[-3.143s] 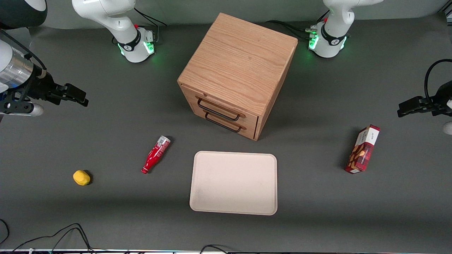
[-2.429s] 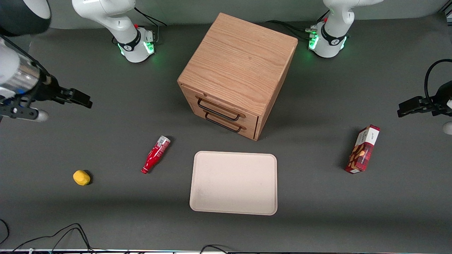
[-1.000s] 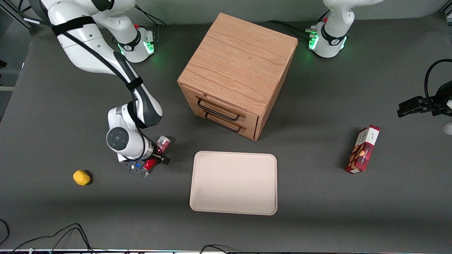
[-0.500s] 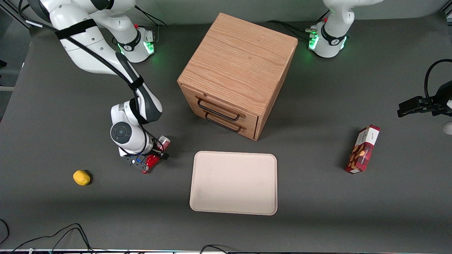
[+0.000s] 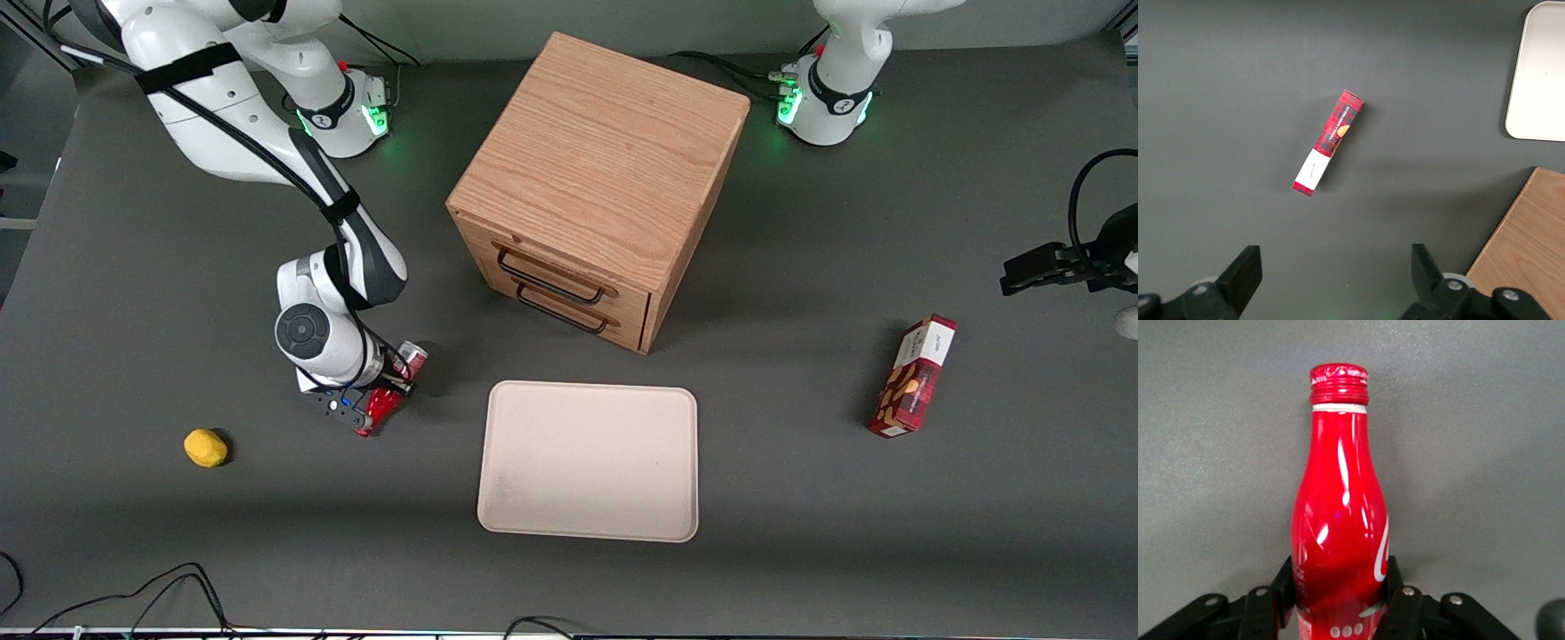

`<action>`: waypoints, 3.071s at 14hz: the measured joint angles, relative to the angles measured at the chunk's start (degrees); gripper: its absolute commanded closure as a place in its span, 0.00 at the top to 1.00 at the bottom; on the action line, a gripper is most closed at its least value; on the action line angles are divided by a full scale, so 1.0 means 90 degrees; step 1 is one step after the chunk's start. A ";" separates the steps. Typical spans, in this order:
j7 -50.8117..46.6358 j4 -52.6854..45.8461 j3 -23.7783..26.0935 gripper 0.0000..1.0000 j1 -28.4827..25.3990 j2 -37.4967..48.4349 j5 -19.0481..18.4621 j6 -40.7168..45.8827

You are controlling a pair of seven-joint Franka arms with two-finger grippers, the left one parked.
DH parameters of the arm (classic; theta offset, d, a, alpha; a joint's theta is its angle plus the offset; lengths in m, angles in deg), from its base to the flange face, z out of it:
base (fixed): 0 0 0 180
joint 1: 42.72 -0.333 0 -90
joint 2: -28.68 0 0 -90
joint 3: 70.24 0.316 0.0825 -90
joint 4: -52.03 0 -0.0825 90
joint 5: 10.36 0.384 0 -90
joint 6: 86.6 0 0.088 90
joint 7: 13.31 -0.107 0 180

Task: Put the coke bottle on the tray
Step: 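Lift the bottle off the table with the right gripper, then carry the bottle over the cream tray with the right gripper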

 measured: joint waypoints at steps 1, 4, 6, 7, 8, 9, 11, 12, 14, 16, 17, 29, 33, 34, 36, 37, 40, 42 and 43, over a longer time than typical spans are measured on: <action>0.0000 0.0005 0.0000 0.00 0.0001 0.0003 0.0000 -0.0002; 0.0000 0.0020 -0.0005 0.00 0.0015 0.0027 0.0000 -0.0002; 0.0000 0.0013 -0.0013 0.00 0.0065 0.0207 -0.0009 0.0162; 0.0019 -0.0010 -0.0013 0.00 0.0120 0.0432 -0.0019 0.0459; 0.0066 -0.0057 -0.0013 0.00 0.0183 0.0748 -0.0024 0.0858; 0.0136 -0.0126 -0.0012 0.00 0.0242 0.1112 -0.0024 0.1308; 0.0337 -0.0429 -0.0007 0.00 0.0342 0.1893 -0.0023 0.2423; 0.0458 -0.0721 -0.0007 0.00 0.0370 0.2203 -0.0018 0.3099; 0.0650 -0.1606 -0.0007 0.00 0.0389 0.2512 0.0043 0.4340; 0.0834 -0.2657 -0.0006 0.00 0.0391 0.2459 0.0177 0.5299; 0.0885 -0.3115 -0.0001 0.00 0.0391 0.2339 0.0205 0.5672; 0.1240 -0.6307 0.0135 0.00 -0.1082 -0.1889 0.0243 0.4070; 0.1533 -0.6395 0.0135 0.00 -0.1244 -0.2628 0.0243 0.3065; 0.1596 -0.6416 0.0135 0.00 -0.1244 -0.2731 0.0243 0.2945; 0.1669 -0.6442 0.0135 0.00 -0.1246 -0.2905 0.0243 0.2767; 0.1695 -0.6457 0.0136 0.00 -0.1256 -0.2991 0.0243 0.2709; 0.1708 -0.6471 0.0136 0.00 -0.1286 -0.3263 0.0243 0.2381; 0.1718 -0.6472 0.0134 0.00 -0.1289 -0.3426 0.0240 0.2192; 0.1724 -0.6472 0.0133 0.00 -0.1290 -0.3498 0.0239 0.2088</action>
